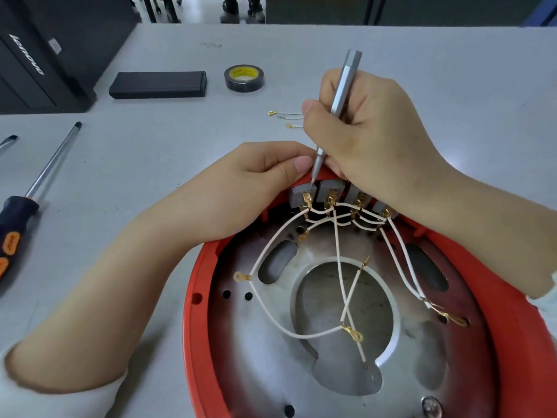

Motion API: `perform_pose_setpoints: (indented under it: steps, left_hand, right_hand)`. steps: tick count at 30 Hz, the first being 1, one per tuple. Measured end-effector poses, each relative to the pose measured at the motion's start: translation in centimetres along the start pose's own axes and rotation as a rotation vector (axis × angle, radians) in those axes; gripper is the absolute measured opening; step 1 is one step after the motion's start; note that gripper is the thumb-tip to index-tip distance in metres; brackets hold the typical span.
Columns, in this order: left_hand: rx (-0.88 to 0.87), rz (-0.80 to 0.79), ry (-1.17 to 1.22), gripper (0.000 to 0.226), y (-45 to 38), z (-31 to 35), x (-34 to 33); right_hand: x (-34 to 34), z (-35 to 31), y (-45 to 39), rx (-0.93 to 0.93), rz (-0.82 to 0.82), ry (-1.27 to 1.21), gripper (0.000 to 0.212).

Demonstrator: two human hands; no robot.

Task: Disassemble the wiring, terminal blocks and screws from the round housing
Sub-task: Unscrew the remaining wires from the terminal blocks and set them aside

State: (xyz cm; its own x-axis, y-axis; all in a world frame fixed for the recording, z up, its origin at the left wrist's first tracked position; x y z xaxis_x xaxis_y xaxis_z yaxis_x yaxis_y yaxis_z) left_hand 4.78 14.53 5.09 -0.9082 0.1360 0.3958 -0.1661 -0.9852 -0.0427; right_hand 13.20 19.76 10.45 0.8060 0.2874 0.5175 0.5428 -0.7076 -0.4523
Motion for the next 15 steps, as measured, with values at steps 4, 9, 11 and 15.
perform_pose_setpoints:
  steps: [4, 9, 11, 15]
  left_hand:
    - [-0.006, -0.006, -0.001, 0.030, 0.00, 0.11, -0.09]
    - [-0.015, -0.006, -0.001, 0.030, -0.04, 0.07, -0.02]
    - [-0.019, -0.008, 0.001, 0.030, -0.05, 0.11, -0.07]
    - [-0.010, -0.003, -0.010, 0.029, -0.05, 0.00, 0.07]
  right_hand:
    - [-0.14, -0.39, 0.19, 0.047, 0.002, 0.024, 0.039]
    - [-0.03, -0.50, 0.22, 0.069, 0.018, 0.028, 0.039]
    - [0.02, -0.73, 0.30, 0.088, 0.024, 0.029, 0.039]
    - [-0.10, -0.83, 0.26, 0.093, 0.015, 0.041, 0.038]
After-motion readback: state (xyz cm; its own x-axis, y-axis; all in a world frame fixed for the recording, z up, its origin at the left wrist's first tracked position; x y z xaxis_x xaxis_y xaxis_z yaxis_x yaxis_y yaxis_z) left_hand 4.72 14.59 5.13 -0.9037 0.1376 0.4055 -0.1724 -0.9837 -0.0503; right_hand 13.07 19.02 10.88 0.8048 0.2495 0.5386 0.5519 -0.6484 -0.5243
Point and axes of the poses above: each hand's wrist, its own y-axis away from the middle knuckle, its own x-axis out of the back of the hand, z = x × y, the point moved 8 cm from there along -y, towards the middle knuckle
